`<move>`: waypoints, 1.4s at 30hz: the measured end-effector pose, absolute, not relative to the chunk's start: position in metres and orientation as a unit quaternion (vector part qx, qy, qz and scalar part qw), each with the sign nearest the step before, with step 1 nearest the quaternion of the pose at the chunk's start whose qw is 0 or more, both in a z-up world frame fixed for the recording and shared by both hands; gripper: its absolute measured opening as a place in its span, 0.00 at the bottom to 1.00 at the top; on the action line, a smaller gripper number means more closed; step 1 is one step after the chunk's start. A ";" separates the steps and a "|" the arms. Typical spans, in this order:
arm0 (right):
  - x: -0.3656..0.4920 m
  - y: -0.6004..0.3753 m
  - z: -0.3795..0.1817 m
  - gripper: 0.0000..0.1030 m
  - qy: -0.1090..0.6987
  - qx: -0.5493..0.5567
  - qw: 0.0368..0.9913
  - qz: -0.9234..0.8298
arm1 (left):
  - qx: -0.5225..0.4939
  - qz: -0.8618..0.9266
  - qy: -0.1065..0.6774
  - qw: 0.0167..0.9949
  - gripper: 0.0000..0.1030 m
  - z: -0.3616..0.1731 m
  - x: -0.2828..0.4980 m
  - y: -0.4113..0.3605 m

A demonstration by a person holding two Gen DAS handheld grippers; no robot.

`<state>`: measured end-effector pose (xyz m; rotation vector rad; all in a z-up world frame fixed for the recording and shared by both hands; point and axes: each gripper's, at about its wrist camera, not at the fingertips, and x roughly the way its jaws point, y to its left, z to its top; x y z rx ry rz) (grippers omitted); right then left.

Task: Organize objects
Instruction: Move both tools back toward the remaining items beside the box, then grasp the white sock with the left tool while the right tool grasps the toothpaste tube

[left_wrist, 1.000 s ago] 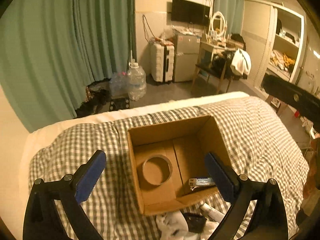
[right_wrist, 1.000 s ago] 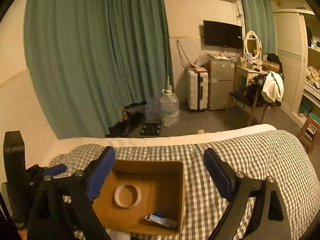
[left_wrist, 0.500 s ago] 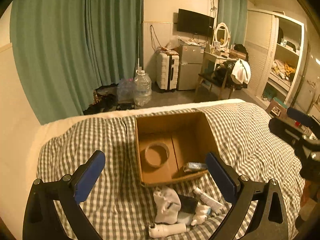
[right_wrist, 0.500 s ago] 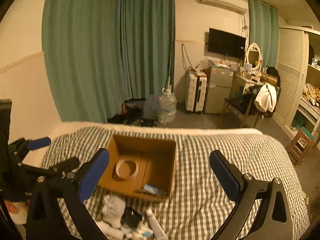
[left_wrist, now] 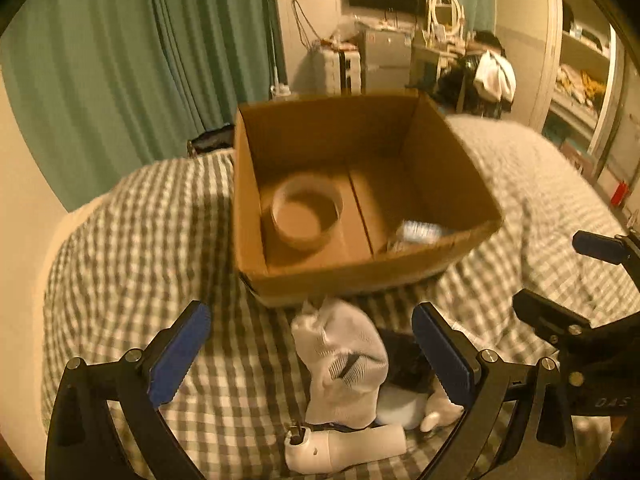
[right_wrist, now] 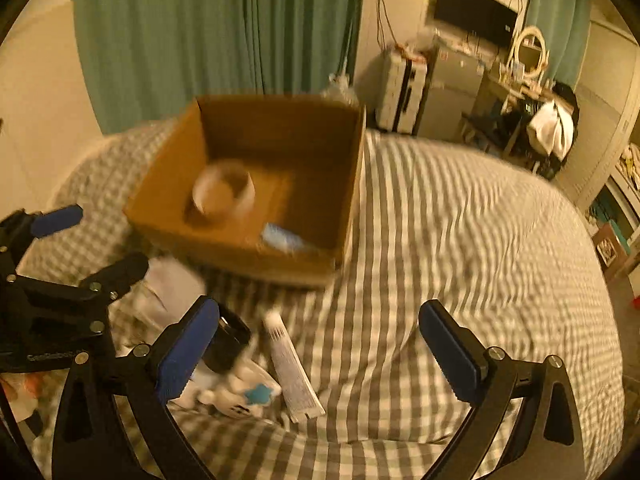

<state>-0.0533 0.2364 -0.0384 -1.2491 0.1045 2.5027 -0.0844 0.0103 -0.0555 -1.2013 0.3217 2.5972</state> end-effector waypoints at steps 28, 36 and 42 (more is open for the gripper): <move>-0.083 0.238 -0.152 0.20 0.048 -0.568 0.125 0.812 | -0.496 0.841 0.090 0.197 0.49 -0.140 -0.090 0.008; -0.068 0.230 -0.136 0.19 0.019 -0.546 0.138 0.826 | -0.487 0.848 0.114 0.177 0.37 -0.130 -0.079 0.012; -0.053 0.215 -0.105 0.19 -0.017 -0.510 0.139 0.849 | -0.484 0.850 0.120 0.171 0.34 -0.108 -0.062 0.004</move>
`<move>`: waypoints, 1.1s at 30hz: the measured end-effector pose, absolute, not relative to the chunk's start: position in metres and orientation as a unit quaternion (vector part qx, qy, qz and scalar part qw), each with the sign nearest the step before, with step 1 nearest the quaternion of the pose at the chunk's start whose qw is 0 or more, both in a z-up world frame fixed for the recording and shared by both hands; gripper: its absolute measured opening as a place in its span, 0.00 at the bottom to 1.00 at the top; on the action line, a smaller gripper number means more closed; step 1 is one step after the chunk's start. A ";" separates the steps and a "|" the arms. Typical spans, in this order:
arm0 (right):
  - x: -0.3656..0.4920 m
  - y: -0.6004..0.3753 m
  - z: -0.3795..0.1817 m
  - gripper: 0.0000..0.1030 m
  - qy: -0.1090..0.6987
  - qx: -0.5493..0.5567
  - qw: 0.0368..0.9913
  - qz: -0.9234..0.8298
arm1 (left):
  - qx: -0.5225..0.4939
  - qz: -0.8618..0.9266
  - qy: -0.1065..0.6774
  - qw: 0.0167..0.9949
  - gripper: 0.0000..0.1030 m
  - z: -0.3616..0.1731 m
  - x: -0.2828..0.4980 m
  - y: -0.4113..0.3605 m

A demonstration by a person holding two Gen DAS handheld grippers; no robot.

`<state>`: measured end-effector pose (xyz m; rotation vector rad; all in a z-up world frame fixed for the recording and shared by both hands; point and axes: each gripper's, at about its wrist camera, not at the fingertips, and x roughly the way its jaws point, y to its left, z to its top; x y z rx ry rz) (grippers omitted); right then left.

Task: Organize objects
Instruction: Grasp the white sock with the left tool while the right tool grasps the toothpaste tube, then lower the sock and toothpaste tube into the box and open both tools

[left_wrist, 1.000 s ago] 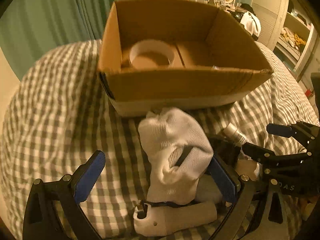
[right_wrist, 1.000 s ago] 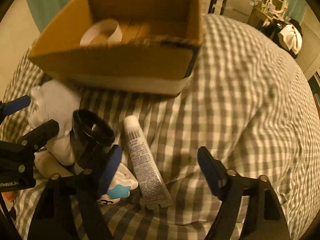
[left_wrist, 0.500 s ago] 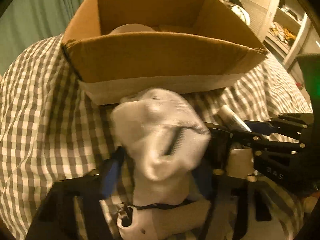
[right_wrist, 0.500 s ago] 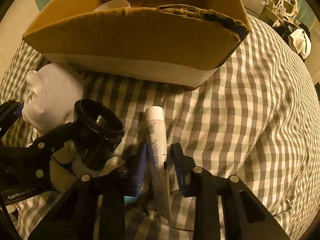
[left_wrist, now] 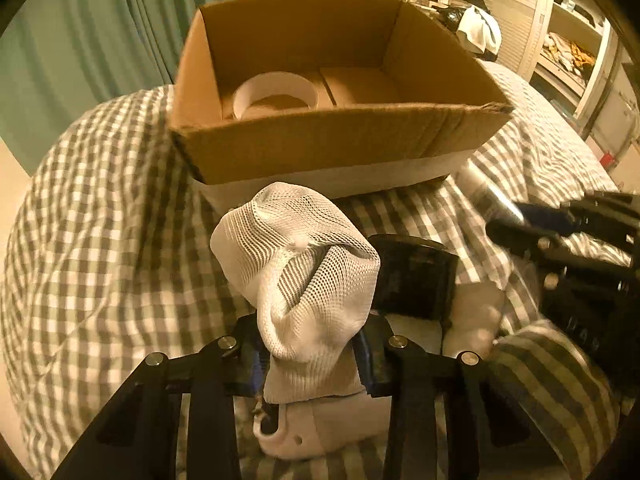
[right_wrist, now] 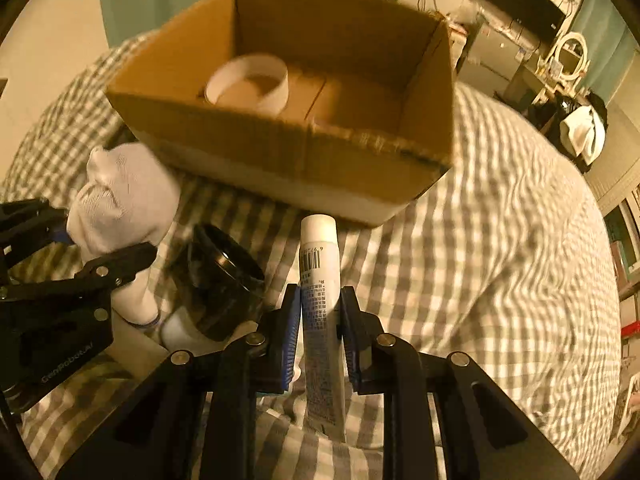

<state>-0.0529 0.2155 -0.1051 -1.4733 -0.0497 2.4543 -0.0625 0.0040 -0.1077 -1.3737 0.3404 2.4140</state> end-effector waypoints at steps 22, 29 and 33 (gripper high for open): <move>-0.044 0.177 0.026 0.19 0.018 -0.405 0.110 0.907 | -0.416 0.886 0.086 0.185 0.34 0.015 -0.079 -0.025; -0.075 0.193 0.057 0.19 0.023 -0.379 0.108 0.919 | -0.397 0.892 0.084 0.199 0.34 0.047 -0.124 -0.011; -0.098 0.210 0.068 0.19 0.034 -0.366 0.113 0.923 | -0.388 0.897 0.084 0.193 0.34 0.056 -0.153 -0.002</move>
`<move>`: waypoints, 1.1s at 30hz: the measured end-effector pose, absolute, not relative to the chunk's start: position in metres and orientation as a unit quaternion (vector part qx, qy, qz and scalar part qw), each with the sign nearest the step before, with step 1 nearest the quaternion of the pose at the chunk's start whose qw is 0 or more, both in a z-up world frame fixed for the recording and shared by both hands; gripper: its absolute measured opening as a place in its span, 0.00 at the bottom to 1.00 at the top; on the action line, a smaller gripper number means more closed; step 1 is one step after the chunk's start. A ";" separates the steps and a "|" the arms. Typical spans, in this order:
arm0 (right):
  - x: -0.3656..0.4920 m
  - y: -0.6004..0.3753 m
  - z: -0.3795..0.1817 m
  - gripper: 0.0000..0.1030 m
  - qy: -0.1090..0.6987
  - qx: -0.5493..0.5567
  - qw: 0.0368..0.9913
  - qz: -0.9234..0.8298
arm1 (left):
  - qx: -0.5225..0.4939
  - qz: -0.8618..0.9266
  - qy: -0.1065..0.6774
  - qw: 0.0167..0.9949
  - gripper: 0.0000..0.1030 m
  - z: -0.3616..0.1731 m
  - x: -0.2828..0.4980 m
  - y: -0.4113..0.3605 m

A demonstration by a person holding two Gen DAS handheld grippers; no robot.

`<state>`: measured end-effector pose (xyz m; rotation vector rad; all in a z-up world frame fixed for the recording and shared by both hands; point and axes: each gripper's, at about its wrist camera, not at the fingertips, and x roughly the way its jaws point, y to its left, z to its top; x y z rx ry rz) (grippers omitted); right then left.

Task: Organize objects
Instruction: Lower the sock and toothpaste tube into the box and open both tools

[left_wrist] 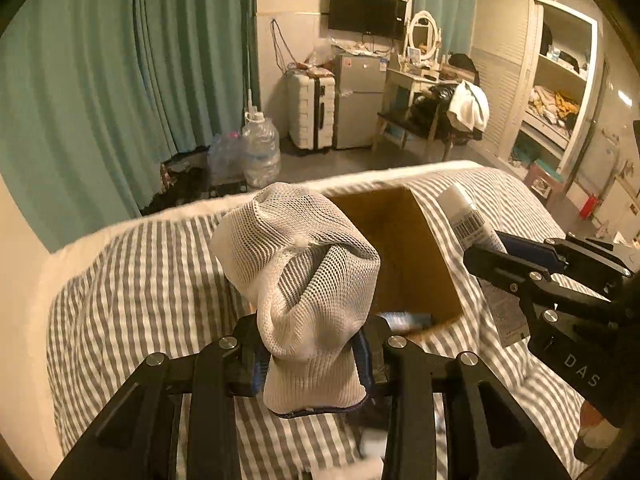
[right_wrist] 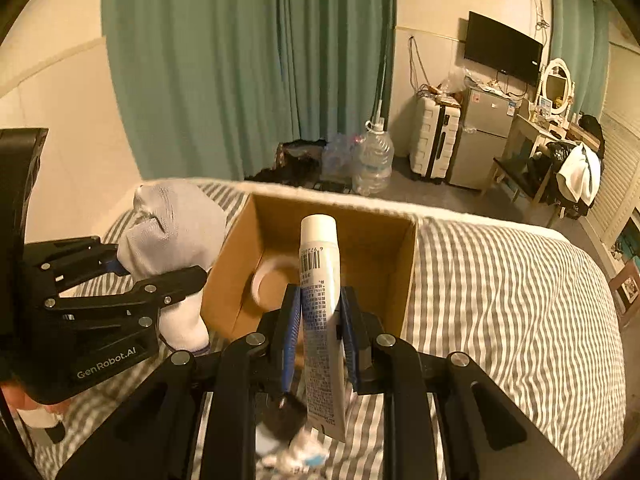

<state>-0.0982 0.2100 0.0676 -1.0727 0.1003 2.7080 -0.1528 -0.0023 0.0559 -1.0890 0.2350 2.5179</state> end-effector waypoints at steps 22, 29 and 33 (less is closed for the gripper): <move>-0.199 0.290 -0.027 0.18 0.077 -0.418 0.135 0.895 | -0.432 0.872 0.098 0.210 0.34 -0.040 -0.253 0.036; -0.207 0.294 -0.049 0.19 0.076 -0.430 0.130 0.890 | -0.432 0.866 0.108 0.227 0.34 -0.055 -0.249 0.039; -0.205 0.295 -0.051 0.19 0.082 -0.428 0.127 0.891 | -0.434 0.862 0.113 0.234 0.34 -0.060 -0.245 0.040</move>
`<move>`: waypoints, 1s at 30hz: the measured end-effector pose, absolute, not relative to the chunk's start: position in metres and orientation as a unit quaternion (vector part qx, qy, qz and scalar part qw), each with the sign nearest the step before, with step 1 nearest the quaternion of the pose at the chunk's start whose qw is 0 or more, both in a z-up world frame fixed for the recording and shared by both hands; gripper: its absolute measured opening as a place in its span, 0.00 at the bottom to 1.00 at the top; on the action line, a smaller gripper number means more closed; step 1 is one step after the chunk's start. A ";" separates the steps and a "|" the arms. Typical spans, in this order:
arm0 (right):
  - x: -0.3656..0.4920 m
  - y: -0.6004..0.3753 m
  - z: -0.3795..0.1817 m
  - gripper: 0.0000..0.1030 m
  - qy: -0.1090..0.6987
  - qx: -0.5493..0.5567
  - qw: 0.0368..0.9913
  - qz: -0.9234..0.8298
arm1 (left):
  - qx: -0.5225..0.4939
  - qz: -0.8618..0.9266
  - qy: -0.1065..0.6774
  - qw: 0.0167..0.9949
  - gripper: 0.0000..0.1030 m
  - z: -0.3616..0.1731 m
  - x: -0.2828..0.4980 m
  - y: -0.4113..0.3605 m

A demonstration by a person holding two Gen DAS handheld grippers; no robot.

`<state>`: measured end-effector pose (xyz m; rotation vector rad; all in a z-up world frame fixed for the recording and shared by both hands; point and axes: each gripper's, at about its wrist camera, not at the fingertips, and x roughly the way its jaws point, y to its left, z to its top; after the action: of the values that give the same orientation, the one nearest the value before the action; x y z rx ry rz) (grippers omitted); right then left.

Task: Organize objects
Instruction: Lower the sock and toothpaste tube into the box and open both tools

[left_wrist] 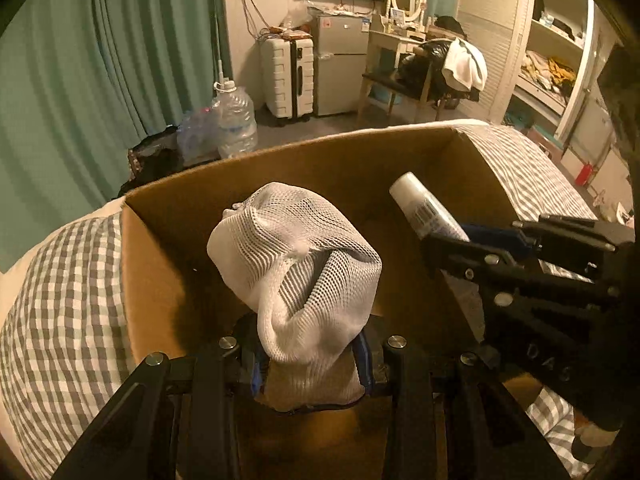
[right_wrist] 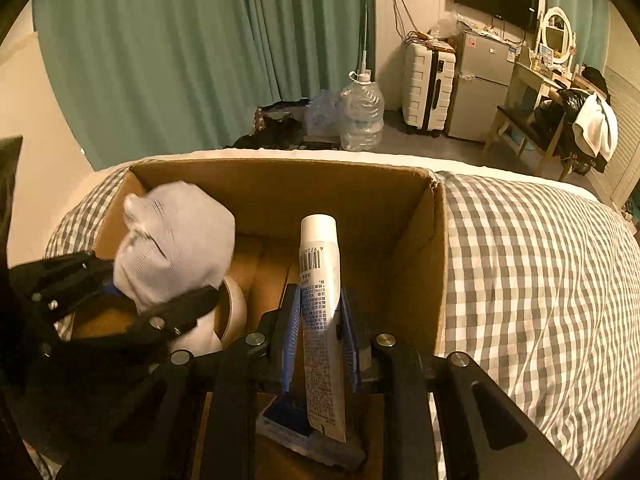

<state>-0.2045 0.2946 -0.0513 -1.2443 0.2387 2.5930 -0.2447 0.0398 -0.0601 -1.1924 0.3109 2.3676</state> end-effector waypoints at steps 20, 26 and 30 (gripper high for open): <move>-0.116 0.247 0.098 0.70 0.072 -0.315 0.153 0.934 | -0.350 0.911 0.090 0.198 0.90 0.077 -0.157 0.002; -0.074 0.212 0.141 0.84 0.059 -0.282 0.147 0.946 | -0.317 0.926 0.090 0.183 0.96 0.119 -0.120 -0.015; -0.052 0.196 0.160 0.90 0.051 -0.269 0.148 0.950 | -0.301 0.934 0.085 0.172 1.00 0.132 -0.099 -0.028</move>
<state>-0.0521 0.1956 0.1598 -0.7746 0.1479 2.7335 -0.0994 -0.0275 0.1320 -0.8548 0.2420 2.6507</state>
